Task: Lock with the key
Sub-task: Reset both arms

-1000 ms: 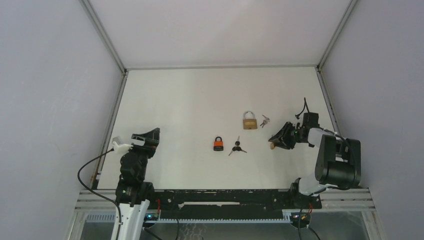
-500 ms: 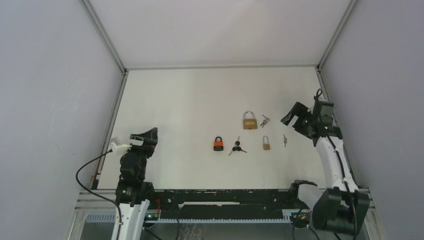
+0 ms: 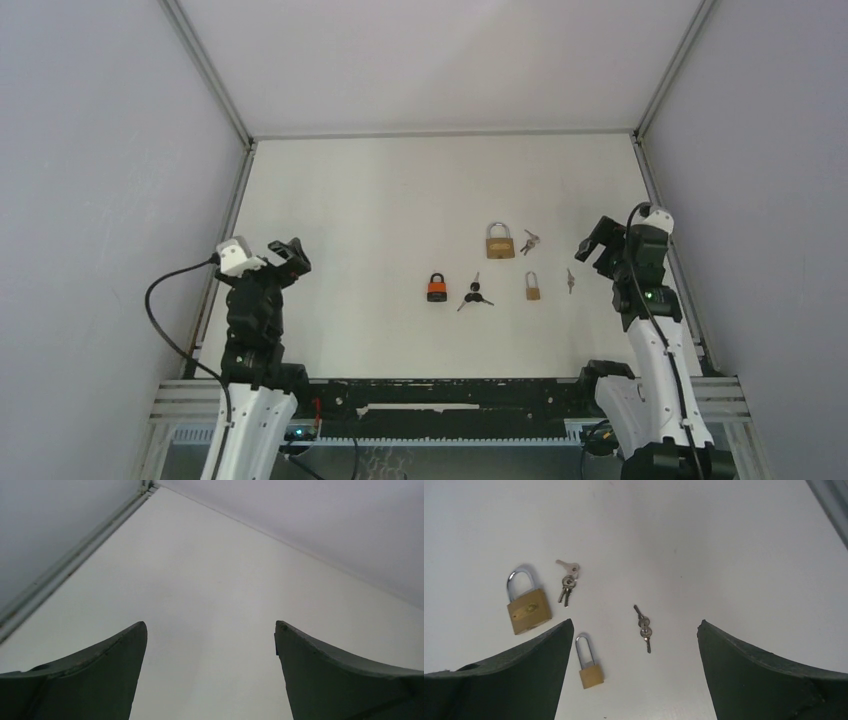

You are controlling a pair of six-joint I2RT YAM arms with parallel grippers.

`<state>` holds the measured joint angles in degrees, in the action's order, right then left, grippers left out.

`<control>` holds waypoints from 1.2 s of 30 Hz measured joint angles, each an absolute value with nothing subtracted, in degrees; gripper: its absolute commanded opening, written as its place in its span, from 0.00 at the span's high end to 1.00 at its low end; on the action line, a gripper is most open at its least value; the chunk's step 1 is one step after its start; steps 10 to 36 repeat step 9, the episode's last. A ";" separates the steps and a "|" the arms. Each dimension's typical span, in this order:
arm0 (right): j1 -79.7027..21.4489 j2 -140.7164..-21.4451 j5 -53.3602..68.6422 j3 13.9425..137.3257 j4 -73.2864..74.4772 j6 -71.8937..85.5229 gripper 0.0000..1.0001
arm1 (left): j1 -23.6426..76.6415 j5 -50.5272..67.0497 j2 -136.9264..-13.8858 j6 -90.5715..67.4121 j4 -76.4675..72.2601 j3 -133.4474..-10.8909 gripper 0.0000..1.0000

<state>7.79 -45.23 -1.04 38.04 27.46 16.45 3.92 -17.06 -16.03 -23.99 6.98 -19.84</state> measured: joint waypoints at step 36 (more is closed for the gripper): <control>2.55 -39.09 -9.17 23.29 15.62 20.10 0.01 | 0.27 -11.92 -20.88 -10.96 -8.23 -11.62 0.00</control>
